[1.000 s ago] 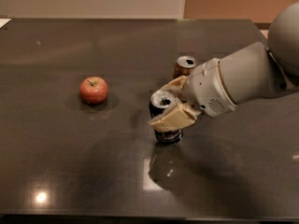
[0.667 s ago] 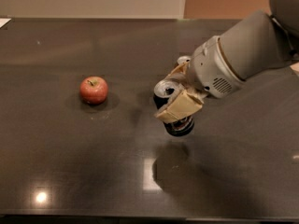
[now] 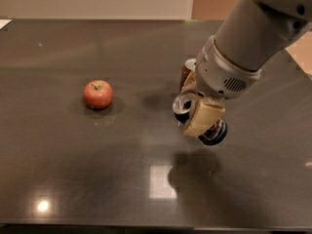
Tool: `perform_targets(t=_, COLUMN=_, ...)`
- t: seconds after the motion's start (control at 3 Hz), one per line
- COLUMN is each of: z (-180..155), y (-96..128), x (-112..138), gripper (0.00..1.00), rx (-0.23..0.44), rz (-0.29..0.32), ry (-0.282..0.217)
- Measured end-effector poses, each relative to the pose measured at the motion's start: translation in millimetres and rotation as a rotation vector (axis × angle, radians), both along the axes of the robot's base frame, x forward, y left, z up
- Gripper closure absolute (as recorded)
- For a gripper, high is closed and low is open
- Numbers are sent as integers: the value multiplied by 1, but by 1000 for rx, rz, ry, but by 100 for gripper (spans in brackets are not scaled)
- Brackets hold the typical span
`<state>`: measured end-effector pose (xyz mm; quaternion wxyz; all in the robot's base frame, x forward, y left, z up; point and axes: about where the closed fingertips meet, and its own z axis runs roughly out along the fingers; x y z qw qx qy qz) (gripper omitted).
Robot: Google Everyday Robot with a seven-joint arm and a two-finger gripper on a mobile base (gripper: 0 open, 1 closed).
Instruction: Knock pepsi can over
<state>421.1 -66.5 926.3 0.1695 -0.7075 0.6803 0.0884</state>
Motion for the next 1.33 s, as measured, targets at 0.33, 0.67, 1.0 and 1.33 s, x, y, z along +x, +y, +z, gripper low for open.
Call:
perform_targets(t=0.33, z=-15, y=-7, x=-13, gripper=100, rx=-105, rz=53, ry=9)
perform_targets(t=0.67, z=-31, y=-5, x=-27, gripper=100, rx=-189, rz=144, ry=-9)
perform_targets(t=1.0, z=-43, y=1, x=-34, gripper=100, rx=-244, rz=241, ry=-42)
perform_targets(t=1.33, z=-59, y=9, x=-33, gripper=75, rx=-300, rz=359, ry=-71)
